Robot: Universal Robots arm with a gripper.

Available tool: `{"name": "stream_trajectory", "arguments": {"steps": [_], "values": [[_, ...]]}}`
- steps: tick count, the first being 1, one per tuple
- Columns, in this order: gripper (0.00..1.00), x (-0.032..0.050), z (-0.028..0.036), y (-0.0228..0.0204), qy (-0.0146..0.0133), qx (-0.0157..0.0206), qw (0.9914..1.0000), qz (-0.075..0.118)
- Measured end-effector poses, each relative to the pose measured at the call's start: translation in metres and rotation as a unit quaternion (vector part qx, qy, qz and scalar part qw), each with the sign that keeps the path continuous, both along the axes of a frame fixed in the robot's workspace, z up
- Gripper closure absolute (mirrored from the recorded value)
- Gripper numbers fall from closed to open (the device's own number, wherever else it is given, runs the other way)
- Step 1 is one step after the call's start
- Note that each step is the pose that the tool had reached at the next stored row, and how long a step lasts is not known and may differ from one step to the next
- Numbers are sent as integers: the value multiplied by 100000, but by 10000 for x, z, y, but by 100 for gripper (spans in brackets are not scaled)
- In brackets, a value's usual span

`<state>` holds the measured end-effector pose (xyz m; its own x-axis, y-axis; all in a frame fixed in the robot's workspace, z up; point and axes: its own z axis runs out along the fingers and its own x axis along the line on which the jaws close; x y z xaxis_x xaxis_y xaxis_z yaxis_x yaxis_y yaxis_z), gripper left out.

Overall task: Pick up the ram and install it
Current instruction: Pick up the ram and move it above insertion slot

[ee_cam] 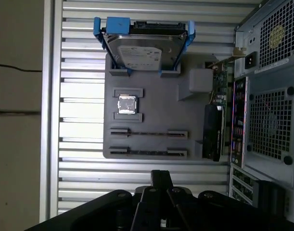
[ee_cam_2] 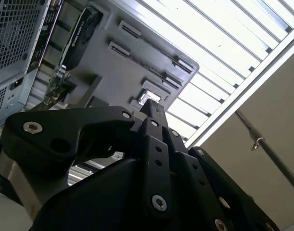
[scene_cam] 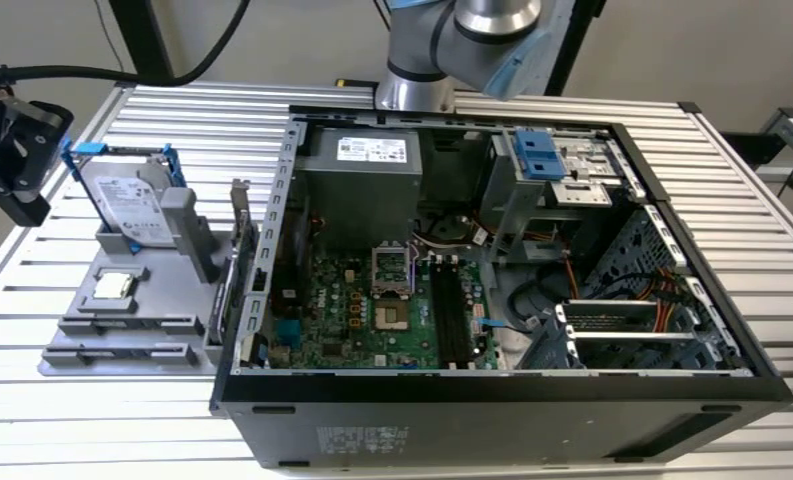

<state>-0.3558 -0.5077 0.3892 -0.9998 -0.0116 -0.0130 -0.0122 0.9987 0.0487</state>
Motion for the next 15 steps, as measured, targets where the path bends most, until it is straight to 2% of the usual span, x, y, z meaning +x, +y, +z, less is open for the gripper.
{"name": "stream_trajectory", "arguments": {"steps": [8, 15], "values": [[100, 0, 0, 0, -4, 1, 100000, 78], [100, 0, 0, 0, -1, 0, 99994, 1097]]}}
